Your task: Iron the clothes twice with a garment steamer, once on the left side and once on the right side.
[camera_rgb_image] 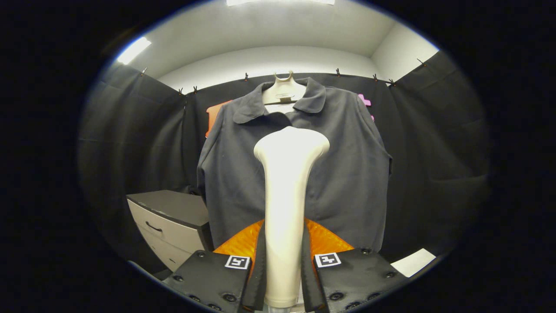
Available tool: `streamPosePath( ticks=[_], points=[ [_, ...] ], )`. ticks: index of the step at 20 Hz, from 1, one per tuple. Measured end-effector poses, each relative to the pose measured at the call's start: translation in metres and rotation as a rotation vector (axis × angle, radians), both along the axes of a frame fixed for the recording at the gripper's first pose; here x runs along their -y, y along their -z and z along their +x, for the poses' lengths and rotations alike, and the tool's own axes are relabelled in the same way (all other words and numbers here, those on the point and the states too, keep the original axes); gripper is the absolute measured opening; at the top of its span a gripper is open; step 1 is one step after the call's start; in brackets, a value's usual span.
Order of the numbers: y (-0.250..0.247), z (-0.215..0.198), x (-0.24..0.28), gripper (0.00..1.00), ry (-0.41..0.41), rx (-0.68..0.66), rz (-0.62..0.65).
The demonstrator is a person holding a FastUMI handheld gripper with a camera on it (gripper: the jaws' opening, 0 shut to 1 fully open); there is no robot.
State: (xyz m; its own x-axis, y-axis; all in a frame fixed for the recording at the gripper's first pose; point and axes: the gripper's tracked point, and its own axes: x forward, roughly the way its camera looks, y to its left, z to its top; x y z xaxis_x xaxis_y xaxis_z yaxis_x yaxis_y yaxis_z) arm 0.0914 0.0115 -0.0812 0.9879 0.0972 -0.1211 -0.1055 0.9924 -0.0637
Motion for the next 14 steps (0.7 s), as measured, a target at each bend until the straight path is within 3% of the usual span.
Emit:
streamPosePath(
  ticks=[7, 14],
  points=[
    [-0.034, 0.033, 0.032, 0.41, 0.021, 0.02, -0.014],
    [-0.028, 0.054, 0.045, 0.41, 0.033, -0.012, 0.026]
  ],
)
